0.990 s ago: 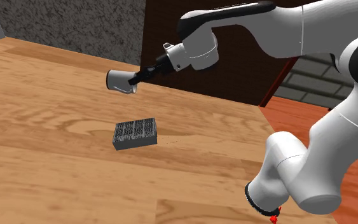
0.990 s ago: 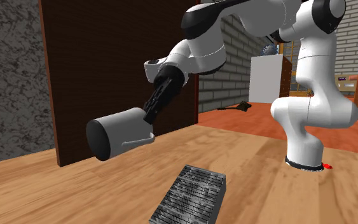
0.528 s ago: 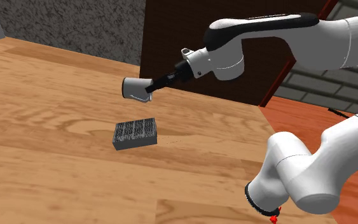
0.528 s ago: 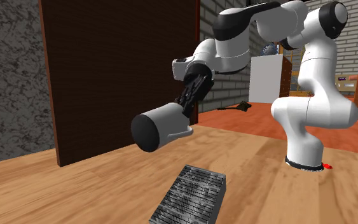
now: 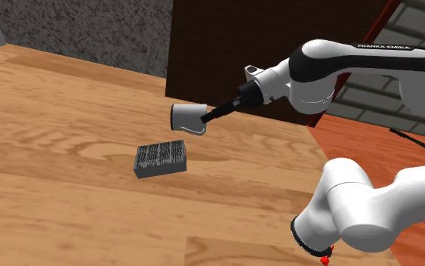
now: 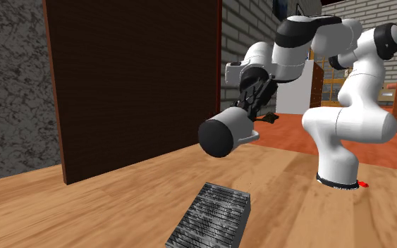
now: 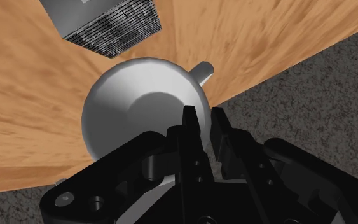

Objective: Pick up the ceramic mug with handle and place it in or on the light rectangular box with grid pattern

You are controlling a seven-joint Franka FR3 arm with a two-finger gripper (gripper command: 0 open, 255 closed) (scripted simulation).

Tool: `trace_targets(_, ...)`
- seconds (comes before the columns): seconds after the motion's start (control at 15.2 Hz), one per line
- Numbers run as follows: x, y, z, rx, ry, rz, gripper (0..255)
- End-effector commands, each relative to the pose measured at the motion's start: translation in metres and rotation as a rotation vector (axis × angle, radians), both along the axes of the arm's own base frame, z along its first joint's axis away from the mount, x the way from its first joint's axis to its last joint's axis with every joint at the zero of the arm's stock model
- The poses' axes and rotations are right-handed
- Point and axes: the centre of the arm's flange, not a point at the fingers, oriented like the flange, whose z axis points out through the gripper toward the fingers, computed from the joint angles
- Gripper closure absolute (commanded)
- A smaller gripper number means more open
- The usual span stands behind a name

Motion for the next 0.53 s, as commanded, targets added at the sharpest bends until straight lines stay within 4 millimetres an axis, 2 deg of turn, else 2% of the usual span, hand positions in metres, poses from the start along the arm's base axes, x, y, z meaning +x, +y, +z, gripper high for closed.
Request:
trace_targets(0.0,-0.032,-0.009,0.003,-0.003,0.000,0.000,255)
trace_targets(0.46,-0.032,-0.009,-0.034,-0.003,0.000,0.000,255)
